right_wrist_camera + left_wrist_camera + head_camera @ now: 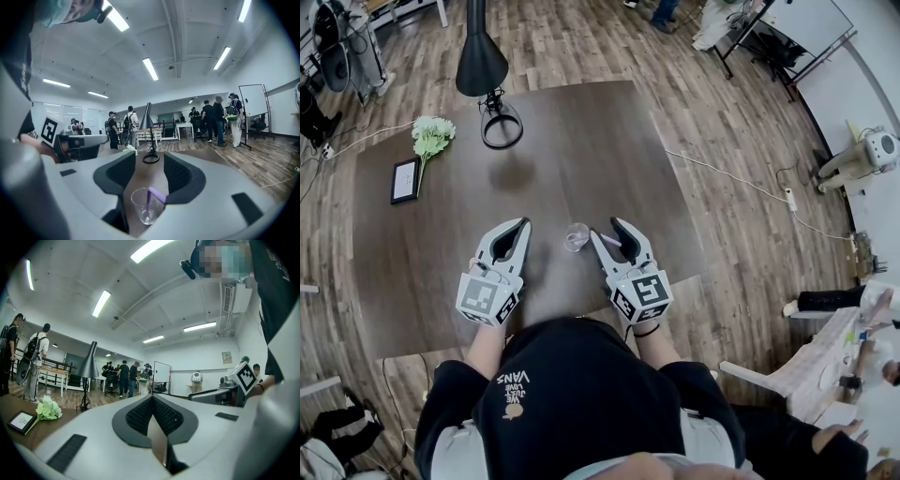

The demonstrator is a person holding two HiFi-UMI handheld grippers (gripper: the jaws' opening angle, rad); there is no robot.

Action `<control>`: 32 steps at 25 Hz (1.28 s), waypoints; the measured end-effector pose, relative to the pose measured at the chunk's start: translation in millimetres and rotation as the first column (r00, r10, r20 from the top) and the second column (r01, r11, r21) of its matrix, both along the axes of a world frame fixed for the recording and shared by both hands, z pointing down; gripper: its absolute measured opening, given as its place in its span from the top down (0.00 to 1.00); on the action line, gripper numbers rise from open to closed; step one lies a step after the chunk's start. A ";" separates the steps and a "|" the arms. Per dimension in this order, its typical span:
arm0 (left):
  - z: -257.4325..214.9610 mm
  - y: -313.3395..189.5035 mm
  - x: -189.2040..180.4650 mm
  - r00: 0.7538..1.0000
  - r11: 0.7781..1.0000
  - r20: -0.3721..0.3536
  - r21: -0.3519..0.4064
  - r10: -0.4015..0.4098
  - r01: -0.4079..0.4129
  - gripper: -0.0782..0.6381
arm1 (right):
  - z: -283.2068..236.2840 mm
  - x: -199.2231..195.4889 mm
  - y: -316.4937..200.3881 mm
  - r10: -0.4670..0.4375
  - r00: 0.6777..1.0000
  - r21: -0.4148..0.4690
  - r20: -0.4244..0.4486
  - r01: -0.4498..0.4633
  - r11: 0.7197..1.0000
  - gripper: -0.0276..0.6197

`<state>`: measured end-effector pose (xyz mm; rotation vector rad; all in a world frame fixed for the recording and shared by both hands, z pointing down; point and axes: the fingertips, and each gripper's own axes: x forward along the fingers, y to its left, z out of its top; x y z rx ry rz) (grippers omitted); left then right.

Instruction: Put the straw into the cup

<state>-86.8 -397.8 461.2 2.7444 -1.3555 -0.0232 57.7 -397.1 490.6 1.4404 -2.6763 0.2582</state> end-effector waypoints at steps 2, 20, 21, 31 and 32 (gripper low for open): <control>-0.2 -0.6 -0.7 1.000 1.000 -0.002 0.000 0.000 0.000 0.88 | -7.5 -0.3 0.1 -0.001 1.000 0.019 0.003 0.001 1.000 0.68; 1.4 8.6 16.9 1.000 1.000 -0.010 -0.006 0.020 -0.020 0.88 | -28.0 19.0 20.4 0.003 1.000 0.060 0.004 -0.003 0.998 0.93; 1.6 9.5 17.8 1.000 1.000 -0.010 -0.005 0.021 -0.021 0.88 | -27.2 19.7 21.1 0.005 1.000 0.059 0.001 -0.006 0.998 0.93; 0.2 14.6 19.1 1.000 1.000 -0.007 0.000 0.014 -0.014 0.88 | -24.8 19.0 23.8 -0.003 1.000 0.050 -0.004 0.003 0.999 0.93; 0.2 15.1 19.4 1.000 1.000 -0.007 -0.002 0.014 -0.014 0.88 | -23.9 18.5 24.1 -0.005 1.000 0.049 -0.009 0.006 0.999 0.93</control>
